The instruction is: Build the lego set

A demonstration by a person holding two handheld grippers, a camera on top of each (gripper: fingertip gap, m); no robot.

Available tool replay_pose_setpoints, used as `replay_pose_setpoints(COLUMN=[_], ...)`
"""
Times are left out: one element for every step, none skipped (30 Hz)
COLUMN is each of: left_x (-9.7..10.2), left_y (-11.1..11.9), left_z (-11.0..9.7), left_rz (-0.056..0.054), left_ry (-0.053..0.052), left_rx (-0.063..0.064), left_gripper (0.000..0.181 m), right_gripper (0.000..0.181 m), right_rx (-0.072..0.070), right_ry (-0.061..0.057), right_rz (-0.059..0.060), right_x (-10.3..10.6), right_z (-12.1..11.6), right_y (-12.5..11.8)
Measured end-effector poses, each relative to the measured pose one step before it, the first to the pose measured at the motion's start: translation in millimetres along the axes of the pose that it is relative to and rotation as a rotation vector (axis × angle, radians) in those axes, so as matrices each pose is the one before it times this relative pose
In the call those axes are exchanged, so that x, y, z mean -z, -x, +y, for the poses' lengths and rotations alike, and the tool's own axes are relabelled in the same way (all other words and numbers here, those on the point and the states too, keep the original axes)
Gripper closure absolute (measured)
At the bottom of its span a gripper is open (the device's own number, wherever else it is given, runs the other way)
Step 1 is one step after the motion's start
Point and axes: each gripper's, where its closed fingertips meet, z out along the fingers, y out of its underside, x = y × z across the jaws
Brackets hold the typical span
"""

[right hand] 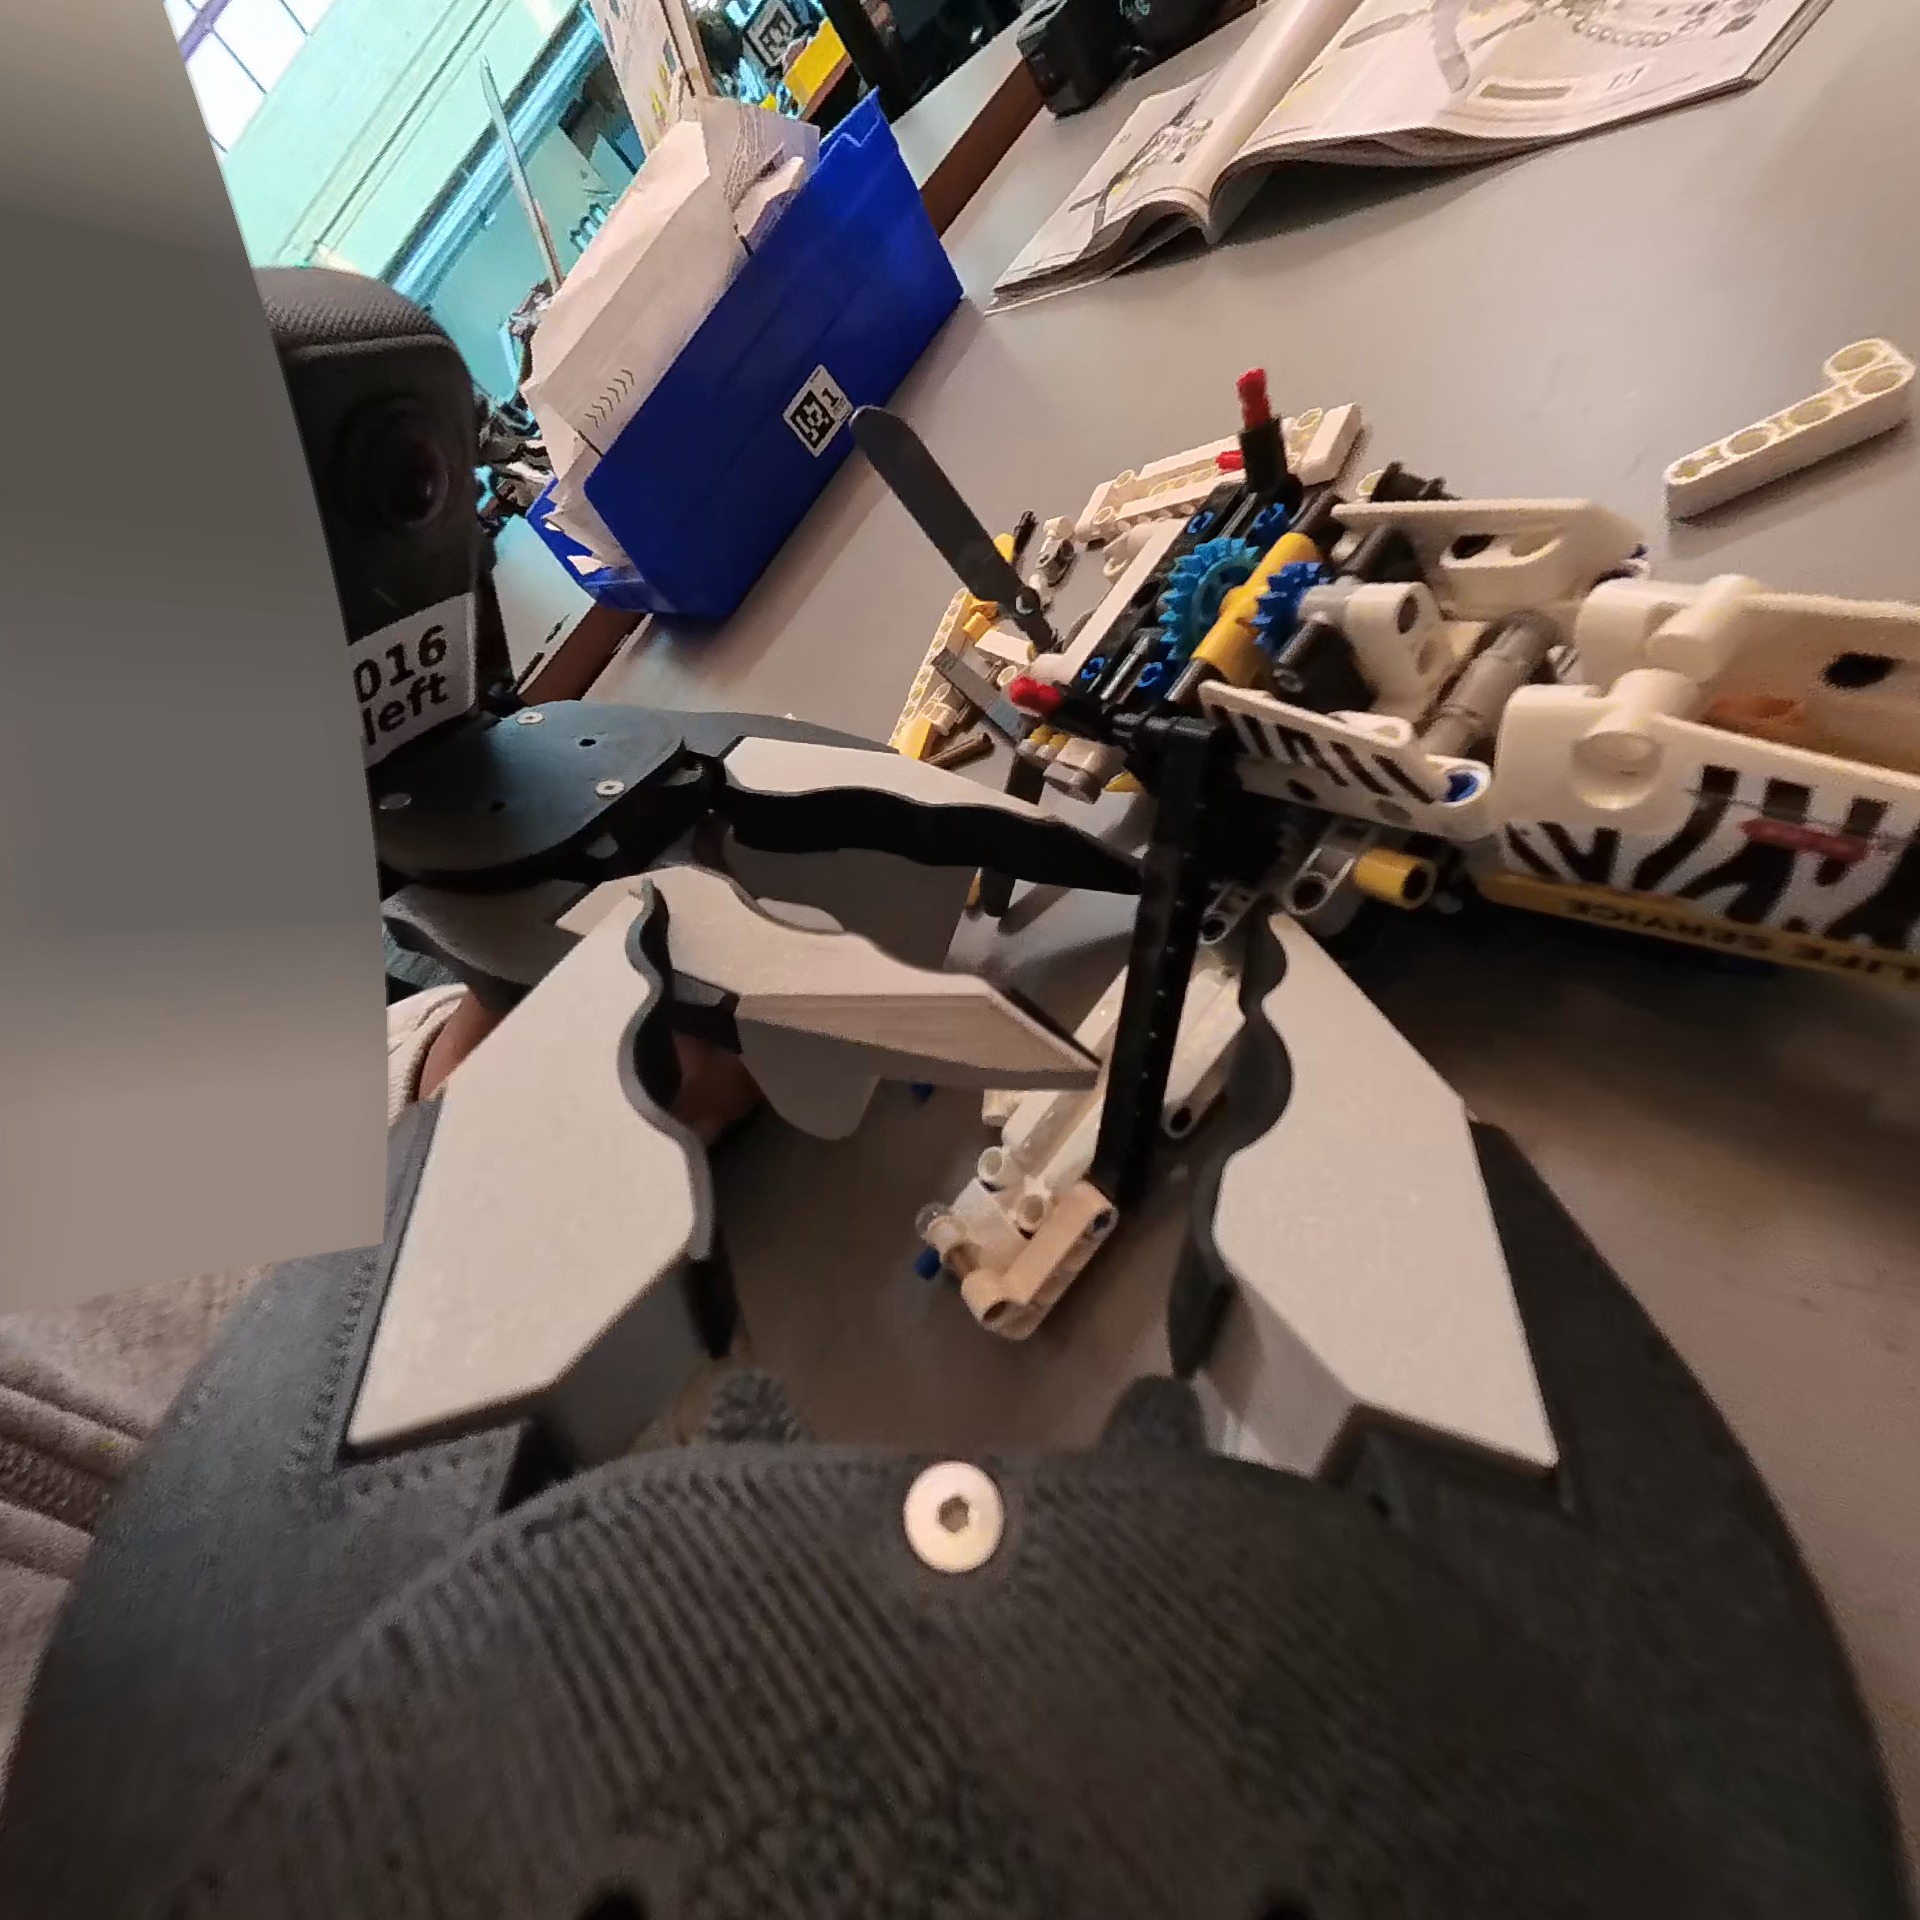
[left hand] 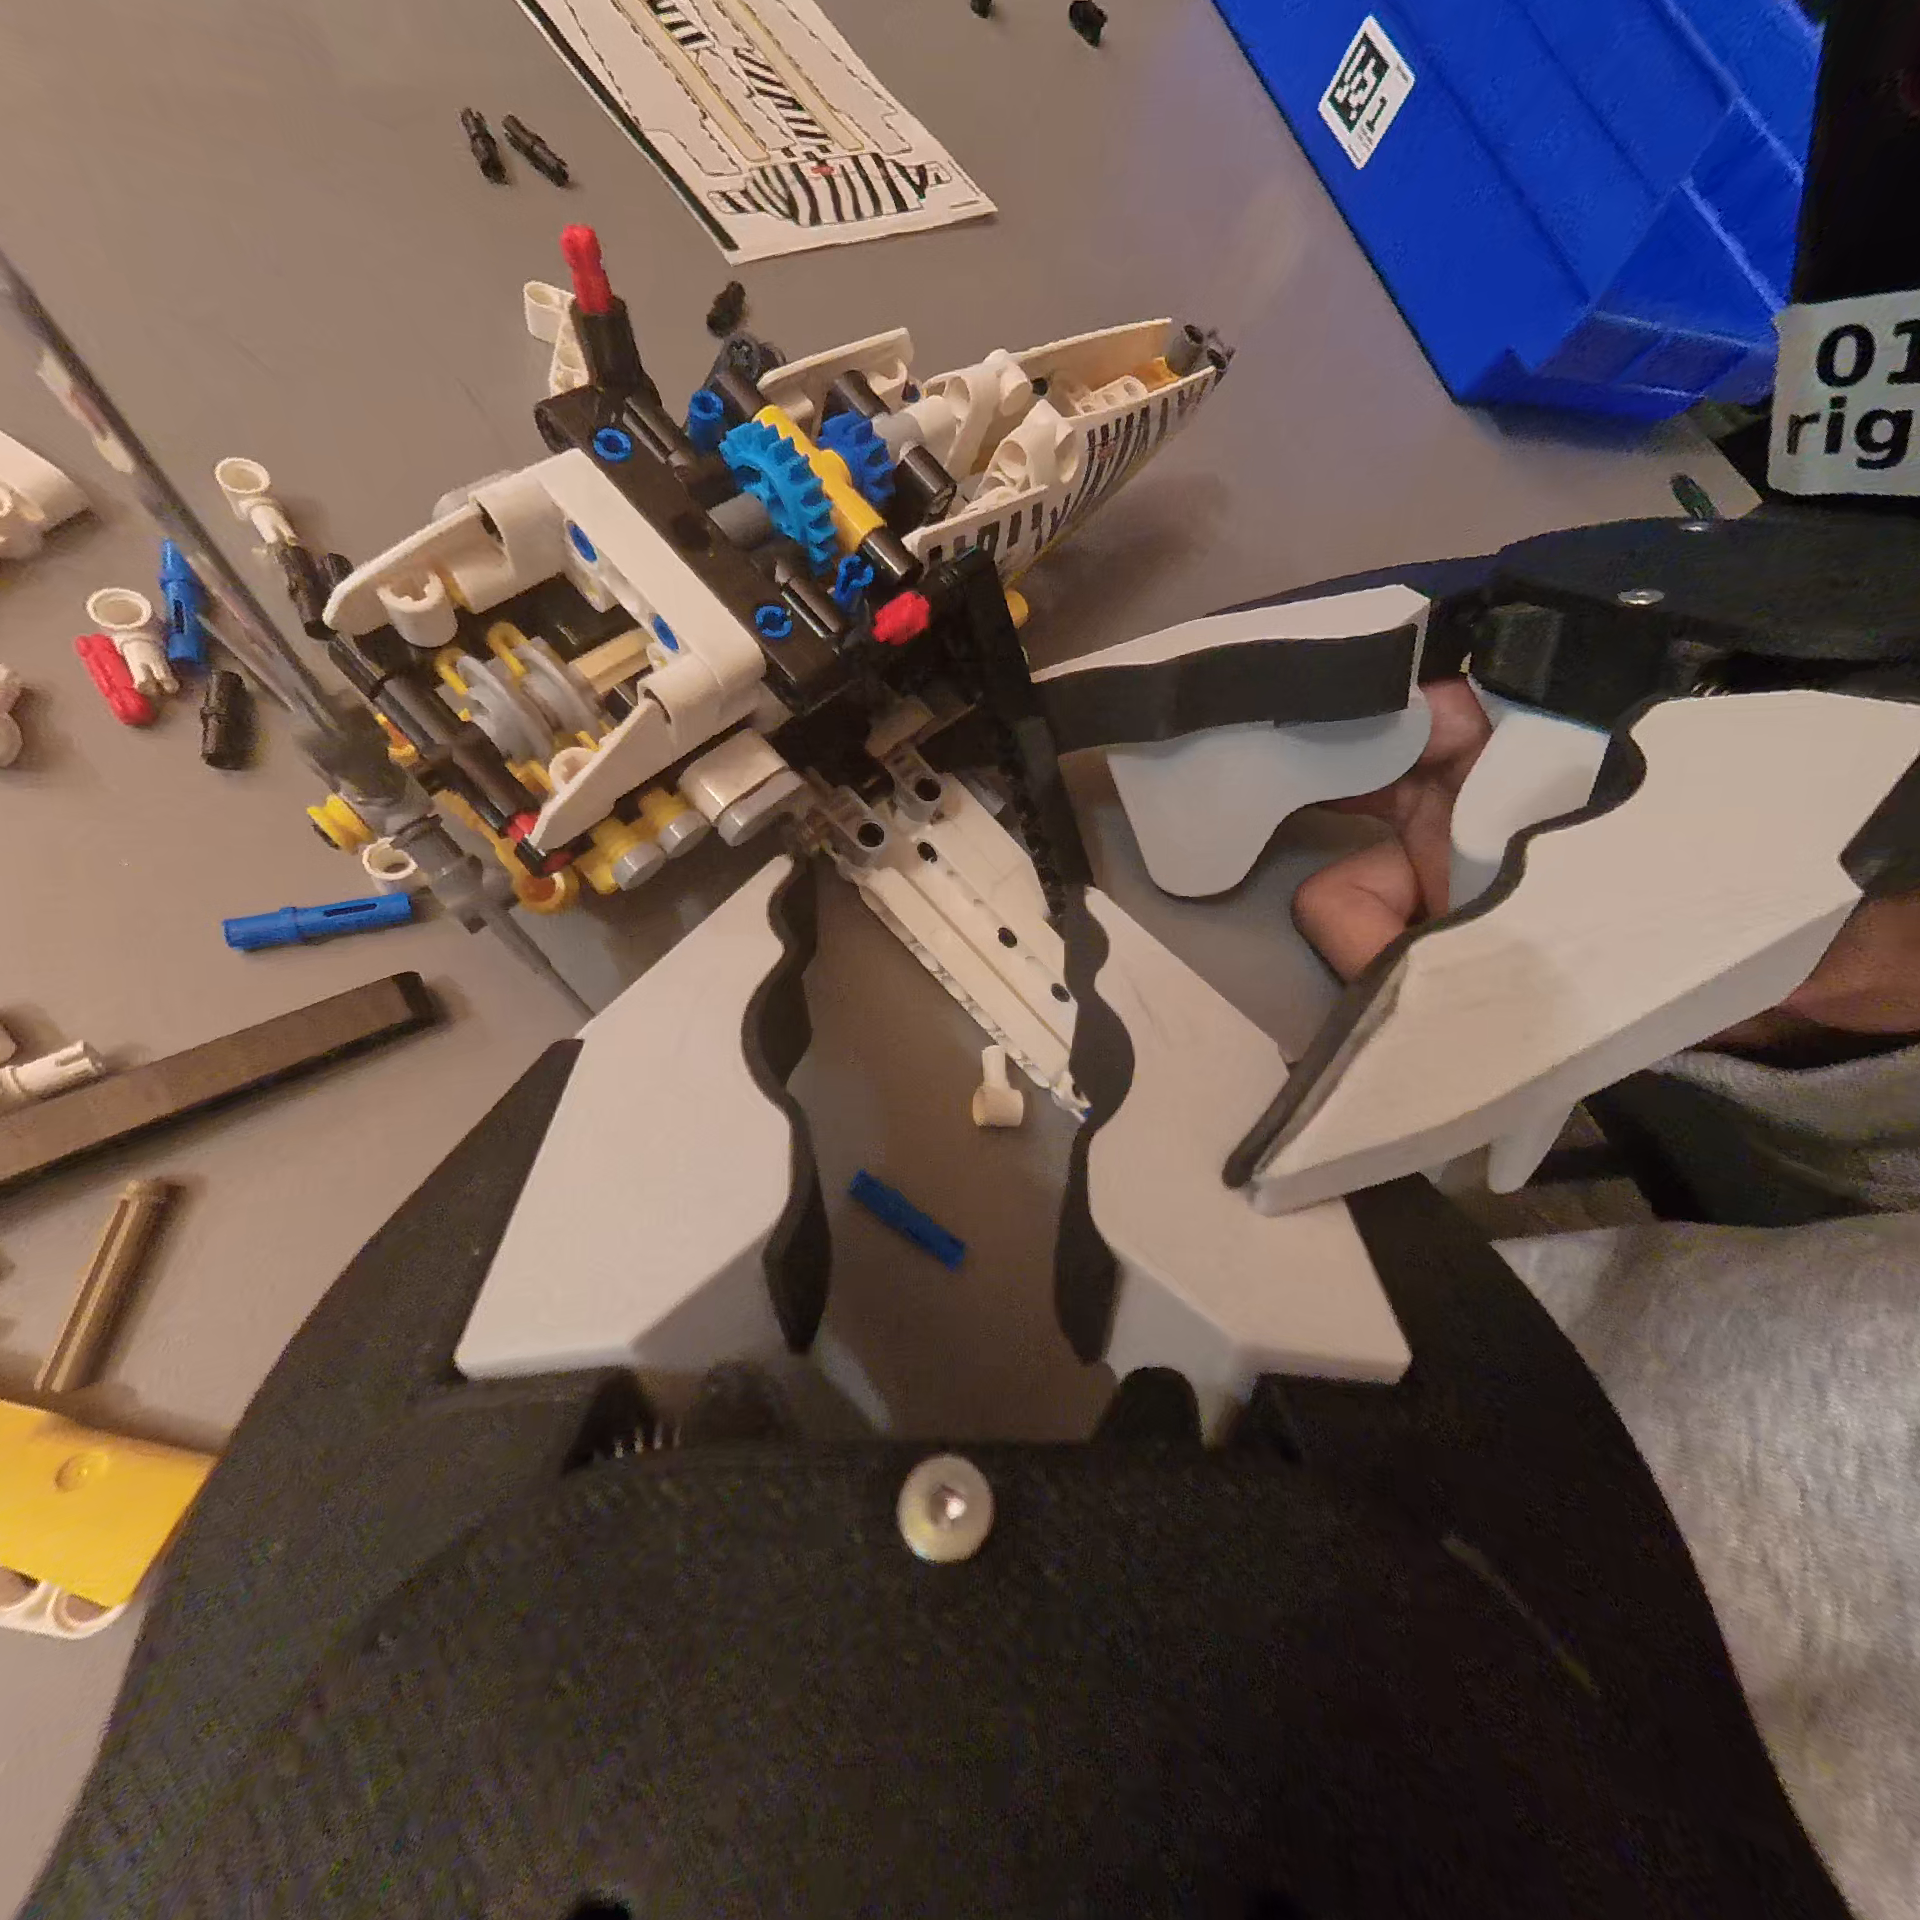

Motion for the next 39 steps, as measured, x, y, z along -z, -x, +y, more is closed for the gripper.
replay_pose_setpoints(left_x=[0.57,0.71,0.88,0.54,-0.13,-0.62,-1.06,-1.24,-1.30,-0.96,-0.28,0.35,0.67,0.61,0.49,0.28,0.44,0.61,0.89,0.87,0.95,1.06,0.77,0.25,0.18,-0.04,-0.13,-0.20,-0.34,-0.31,-0.36,-0.54,-0.48,-0.42,-0.44,-0.28,-0.23,-0.20,-0.35], left_y=[-0.76,-0.97,-1.12,-1.52,-0.76,-0.95,-0.75,0.03,-0.21,0.12,-0.16,-0.74,-1.03,-0.50,-0.49,-0.88,0.46,0.94,0.38,0.70,1.68,1.75,1.62,1.59,2.20,1.69,1.57,1.03,0.19,-0.12,-0.10,-0.43,-0.38,-0.15,-0.21,0.02,0.20,0.36,0.36], left_z=[-0.63,-0.73,-0.93,-0.60,0.10,0.80,1.09,1.35,1.44,1.11,-0.14,-1.22,-1.86,-1.58,-1.24,-0.63,-0.49,-0.78,-0.98,-1.18,-1.74,-2.21,-2.05,-0.69,-0.53,-0.16,0.06,-0.04,-0.07,-0.27,-0.29,-0.23,-0.29,-0.31,-0.16,-0.01,0.15,0.28,0.28], left_rz=[-0.0002,0.0008,0.0049,0.0097,0.0063,0.0078,0.0069,0.0016,0.0022,0.0010,0.0032,0.0093,0.0121,0.0105,0.0126,0.0177,0.0108,0.0100,0.0134,0.0110,0.0041,0.0033,0.0034,0.0030,-0.0035,-0.0027,-0.0053,-0.0050,-0.0010,-0.0013,-0.0021,0.0004,0.0010,0.0009,0.0014,0.0010,0.0003,-0.0015,-0.0026], left_ry=[-0.0053,-0.0064,-0.0084,-0.0056,0.0012,0.0069,0.0098,0.0122,0.0128,0.0094,0.0005,-0.0081,-0.0124,-0.0103,-0.0071,-0.0042,-0.0036,-0.0062,-0.0082,-0.0091,-0.0121,-0.0152,-0.0132,-0.0047,-0.0024,0.0000,0.0010,0.0009,0.0007,-0.0013,-0.0010,-0.0005,-0.0001,-0.0002,0.0011,0.0007,0.0018,0.0023,0.0026], left_rx=[-0.0075,-0.0079,-0.0059,-0.0036,-0.0005,-0.0003,0.0004,0.0017,0.0010,0.0021,0.0028,0.0024,0.0028,0.0050,0.0068,0.0090,0.0166,0.0194,0.0191,0.0191,0.0208,0.0211,0.0203,0.0196,0.0183,0.0134,0.0095,0.0050,0.0004,-0.0015,-0.0024,-0.0021,-0.0017,-0.0016,0.0000,0.0008,0.0017,0.0020,0.0006], left_gripper=[0.134,0.132,0.127,0.120,0.114,0.110,0.106,0.101,0.100,0.100,0.099,0.099,0.100,0.099,0.099,0.099,0.099,0.100,0.100,0.101,0.105,0.110,0.114,0.117,0.122,0.126,0.131,0.134,0.135,0.135,0.136,0.136,0.136,0.136,0.136,0.135,0.135,0.135,0.135], right_gripper=[0.072,0.071,0.070,0.069,0.068,0.067,0.067,0.067,0.068,0.069,0.071,0.072,0.073,0.074,0.075,0.075,0.075,0.077,0.079,0.080,0.080,0.084,0.089,0.097,0.107,0.117,0.126,0.136,0.146,0.154,0.163,0.170,0.176,0.181,0.181,0.181,0.181,0.181,0.181], right_rx=[0.0053,0.0037,0.0016,0.0010,0.0022,0.0040,0.0046,0.0037,0.0051,0.0097,0.0134,0.0143,0.0140,0.0118,0.0043,-0.0028,-0.0052,-0.0083,-0.0161,-0.0228,-0.0210,-0.0180,-0.0223,-0.0292,-0.0334,-0.0373,-0.0353,-0.0293,-0.0230,-0.0106,0.0021,0.0098,0.0168,0.0194,0.0190,0.0195,0.0155,0.0044,-0.0138], right_ry=[0.0040,0.0050,0.0063,0.0063,0.0050,0.0042,0.0046,0.0064,0.0084,0.0090,0.0092,0.0100,0.0101,0.0095,0.0109,0.0116,0.0091,0.0055,0.0033,0.0021,0.0055,0.0096,0.0101,0.0109,0.0043,-0.0133,-0.0338,-0.0461,-0.0463,-0.0369,-0.0245,-0.0108,0.0045,0.0143,0.0146,0.0101,0.0045,-0.0040,-0.0114], right_rz=[-0.0051,-0.0075,-0.0097,-0.0104,-0.0103,-0.0092,-0.0093,-0.0096,-0.0084,-0.0088,-0.0103,-0.0132,-0.0159,-0.0134,-0.0097,-0.0088,-0.0073,-0.0061,-0.0061,-0.0053,-0.0042,0.0004,0.0029,-0.0063,-0.0101,-0.0032,-0.0026,0.0013,0.0088,0.0076,0.0160,0.0408,0.0634,0.0735,0.0687,0.0493,0.0253,0.0091,0.0039], right_x=[0.23,0.17,0.24,0.38,0.19,0.30,0.45,0.41,0.63,0.67,0.98,1.08,1.14,0.97,0.67,0.49,0.51,0.89,1.11,1.26,1.18,1.25,1.08,1.45,2.07,2.80,3.51,4.06,3.76,3.01,1.63,0.11,-0.96,-1.44,-1.72,-1.89,-2.03,-2.01,-1.79], right_z=[-0.01,-0.01,0.01,0.14,0.03,0.04,0.19,0.24,0.21,0.07,-0.24,-0.58,-0.89,-0.91,-0.65,-0.15,-0.02,-0.03,0.32,0.71,1.86,2.64,3.03,3.02,1.90,-0.32,-2.81,-4.63,-5.17,-4.42,-2.82,-1.07,0.89,1.95,1.58,0.98,0.42,-0.62,-1.15], right_y=[0.50,0.51,0.63,0.52,0.56,0.35,0.20,0.14,-0.05,0.06,0.27,0.68,0.97,0.72,0.14,-0.06,-0.56,-1.00,-1.25,-1.38,-1.75,-2.69,-3.31,-2.16,-1.75,-2.78,-2.39,-2.58,-3.05,-1.80,-1.78,-4.48,-7.00,-7.85,-6.95,-4.16,-0.87,0.88,0.65])
